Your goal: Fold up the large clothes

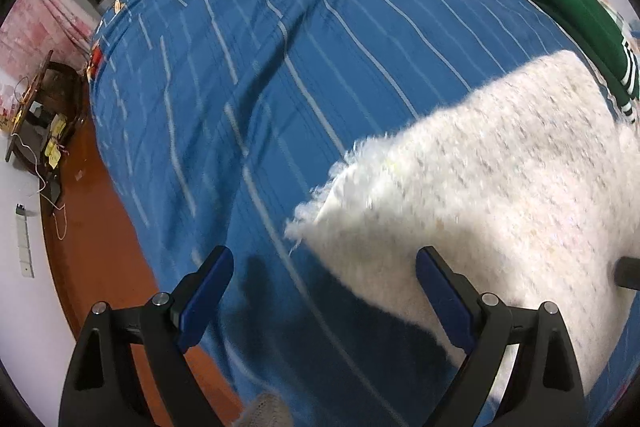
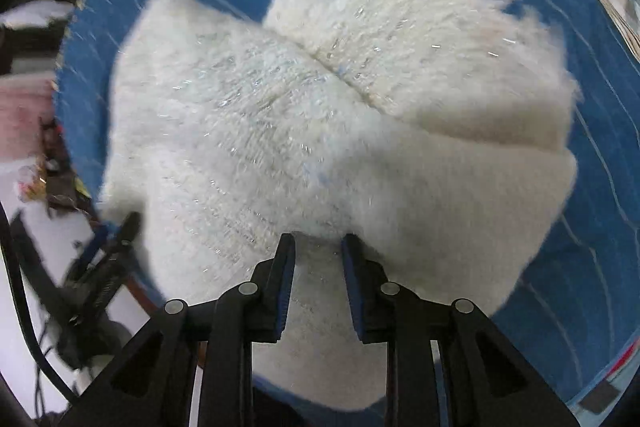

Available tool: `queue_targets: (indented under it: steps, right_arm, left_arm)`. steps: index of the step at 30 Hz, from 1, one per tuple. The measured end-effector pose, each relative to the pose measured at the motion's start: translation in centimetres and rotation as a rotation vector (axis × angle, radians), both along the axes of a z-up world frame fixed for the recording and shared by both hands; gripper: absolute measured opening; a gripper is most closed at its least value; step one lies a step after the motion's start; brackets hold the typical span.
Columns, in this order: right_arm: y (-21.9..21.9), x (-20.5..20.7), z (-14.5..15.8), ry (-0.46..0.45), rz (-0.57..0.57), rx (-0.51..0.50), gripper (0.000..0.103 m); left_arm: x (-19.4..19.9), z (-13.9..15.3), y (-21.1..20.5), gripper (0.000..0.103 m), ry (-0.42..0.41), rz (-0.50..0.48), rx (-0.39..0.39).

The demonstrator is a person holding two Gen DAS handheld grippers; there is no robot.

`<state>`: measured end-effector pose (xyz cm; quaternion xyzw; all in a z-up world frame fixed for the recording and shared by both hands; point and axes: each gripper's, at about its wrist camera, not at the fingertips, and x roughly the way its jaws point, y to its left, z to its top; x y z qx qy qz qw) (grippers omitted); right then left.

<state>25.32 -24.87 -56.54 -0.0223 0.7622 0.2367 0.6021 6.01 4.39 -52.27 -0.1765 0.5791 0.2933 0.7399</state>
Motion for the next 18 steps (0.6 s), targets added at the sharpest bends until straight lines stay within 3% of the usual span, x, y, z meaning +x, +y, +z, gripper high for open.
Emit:
queue_targets:
  steps: [1,3,8,11,13,17,18]
  right_arm:
    - [-1.5,0.2,0.7,0.004,-0.035,0.036,0.059]
    - [-4.0,-0.6,1.8,0.004,-0.106,0.092,0.079]
    - [-12.2,-2.6,2.0,-0.015,-0.309,0.196,0.079]
    - [-17.1,-2.8,-1.5,0.041,-0.459,0.302,0.079]
    - [-17.2,-4.3,-5.0,0.075,-0.524,0.386,0.079]
    - [-16.1,-5.2,-10.5,0.150,-0.590,0.558,0.079]
    - [-15.9,-4.9,-11.5,0.174,-0.593,0.611,0.079]
  left_arm:
    - [-0.4,0.4,0.0,0.094,-0.004,0.007,-0.021]
    - [-1.8,1.2,0.5,0.093,-0.058,0.057,-0.112]
    - [-3.8,0.9,2.6,0.093,-0.256,0.198,-0.372]
    - [-2.6,-1.6,3.6,0.093,-0.319,0.220,-0.490]
    - [-1.1,-3.7,4.4,0.091,-0.352,0.227,-0.572]
    - [1.0,-5.3,5.3,0.090,-0.410,0.208,-0.607]
    - [1.1,-5.1,5.3,0.081,-0.417,0.202,-0.592]
